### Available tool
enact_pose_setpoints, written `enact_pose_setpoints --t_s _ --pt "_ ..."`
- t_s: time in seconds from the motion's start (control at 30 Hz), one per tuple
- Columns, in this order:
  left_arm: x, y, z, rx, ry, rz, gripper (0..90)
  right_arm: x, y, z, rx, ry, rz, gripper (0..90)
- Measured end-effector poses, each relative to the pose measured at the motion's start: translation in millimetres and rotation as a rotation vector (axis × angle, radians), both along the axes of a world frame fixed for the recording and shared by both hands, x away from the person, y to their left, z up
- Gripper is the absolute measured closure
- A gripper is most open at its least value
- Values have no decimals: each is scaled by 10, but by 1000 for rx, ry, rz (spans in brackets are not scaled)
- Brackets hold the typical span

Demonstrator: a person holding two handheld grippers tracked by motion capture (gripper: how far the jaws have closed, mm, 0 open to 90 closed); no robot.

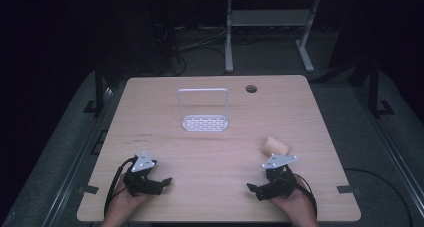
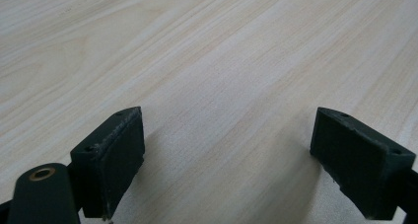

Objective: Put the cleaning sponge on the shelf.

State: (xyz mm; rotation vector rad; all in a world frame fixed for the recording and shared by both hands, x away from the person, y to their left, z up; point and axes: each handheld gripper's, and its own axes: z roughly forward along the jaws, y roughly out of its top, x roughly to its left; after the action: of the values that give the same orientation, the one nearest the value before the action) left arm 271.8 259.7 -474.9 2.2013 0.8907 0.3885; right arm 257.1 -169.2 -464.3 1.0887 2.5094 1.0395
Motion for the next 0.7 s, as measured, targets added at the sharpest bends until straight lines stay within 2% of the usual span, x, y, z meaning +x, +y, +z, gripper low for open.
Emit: enact_pose_setpoints --t_s 0.7 --pt "-1 1 -1 -1 0 0 126 -60 -252 108 4 -20 -39 78"
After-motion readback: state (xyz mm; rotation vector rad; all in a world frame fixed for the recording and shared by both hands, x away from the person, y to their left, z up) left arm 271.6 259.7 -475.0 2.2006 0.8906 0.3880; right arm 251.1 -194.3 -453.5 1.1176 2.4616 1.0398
